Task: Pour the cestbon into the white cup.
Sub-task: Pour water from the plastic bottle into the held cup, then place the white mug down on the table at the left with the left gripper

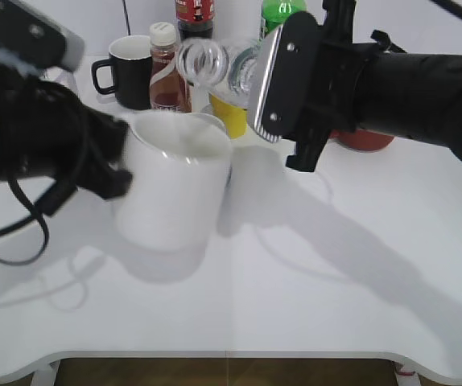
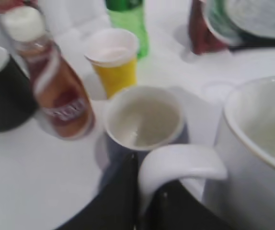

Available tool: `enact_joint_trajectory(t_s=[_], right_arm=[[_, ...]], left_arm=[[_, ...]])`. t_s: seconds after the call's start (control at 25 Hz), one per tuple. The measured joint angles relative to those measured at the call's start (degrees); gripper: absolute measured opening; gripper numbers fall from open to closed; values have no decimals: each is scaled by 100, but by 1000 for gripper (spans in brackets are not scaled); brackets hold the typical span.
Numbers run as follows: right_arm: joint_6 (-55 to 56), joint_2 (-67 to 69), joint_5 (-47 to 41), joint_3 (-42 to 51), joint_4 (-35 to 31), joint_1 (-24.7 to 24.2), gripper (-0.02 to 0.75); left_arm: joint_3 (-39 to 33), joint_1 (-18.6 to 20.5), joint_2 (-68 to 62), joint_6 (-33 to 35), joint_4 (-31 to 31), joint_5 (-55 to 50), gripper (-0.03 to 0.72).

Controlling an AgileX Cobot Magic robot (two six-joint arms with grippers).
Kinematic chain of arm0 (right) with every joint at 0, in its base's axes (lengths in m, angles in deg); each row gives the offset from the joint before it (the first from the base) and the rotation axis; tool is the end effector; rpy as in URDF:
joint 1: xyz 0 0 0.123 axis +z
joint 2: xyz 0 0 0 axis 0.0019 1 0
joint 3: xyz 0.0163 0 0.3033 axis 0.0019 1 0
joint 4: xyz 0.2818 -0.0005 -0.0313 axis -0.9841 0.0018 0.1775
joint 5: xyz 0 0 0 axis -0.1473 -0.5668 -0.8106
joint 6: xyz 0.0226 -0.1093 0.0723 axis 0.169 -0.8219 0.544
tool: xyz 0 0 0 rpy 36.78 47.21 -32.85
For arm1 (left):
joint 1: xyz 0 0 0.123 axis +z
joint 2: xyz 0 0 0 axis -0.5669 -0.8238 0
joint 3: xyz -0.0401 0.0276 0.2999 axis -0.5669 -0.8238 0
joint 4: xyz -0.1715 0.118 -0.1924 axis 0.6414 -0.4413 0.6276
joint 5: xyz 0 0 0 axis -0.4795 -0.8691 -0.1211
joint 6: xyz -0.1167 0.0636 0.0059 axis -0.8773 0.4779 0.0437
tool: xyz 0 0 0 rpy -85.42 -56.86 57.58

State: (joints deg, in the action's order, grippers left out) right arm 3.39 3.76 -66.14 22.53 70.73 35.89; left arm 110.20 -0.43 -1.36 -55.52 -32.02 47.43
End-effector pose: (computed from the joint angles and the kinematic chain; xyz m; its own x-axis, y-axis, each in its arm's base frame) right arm 0.3186 0.2443 0.2320 0.4148 -0.7313 -0.5415 -0.5578 0.2658 -0.7863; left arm 0.2643 -0.1911 0.2286 -0.2914 0.3622 -0.8854 0.6443 0.7584 0.0982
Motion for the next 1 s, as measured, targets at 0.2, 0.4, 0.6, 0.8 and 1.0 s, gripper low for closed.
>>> enact_joint_trajectory(t_s=[0.2,0.4,0.6,0.8,1.0], right_arm=[[3283,0,95,0,446,-18,456],[5698,0,665,0,1083,-278,456],[7991,0,1282,0,2564,-1128,456],[8832,0,1236,-2,3541,-1788,456],[8575,13,949,41,3698,-1826,456]], left_arm=[[0,311,0,6,-168,653,28],[0,836,0,11,-300,1340,28],[5,1996,-192,17,-312,2415,28],[40,2926,-1012,248,-172,3787,28],[46,3087,-2174,506,201,4553,27]])
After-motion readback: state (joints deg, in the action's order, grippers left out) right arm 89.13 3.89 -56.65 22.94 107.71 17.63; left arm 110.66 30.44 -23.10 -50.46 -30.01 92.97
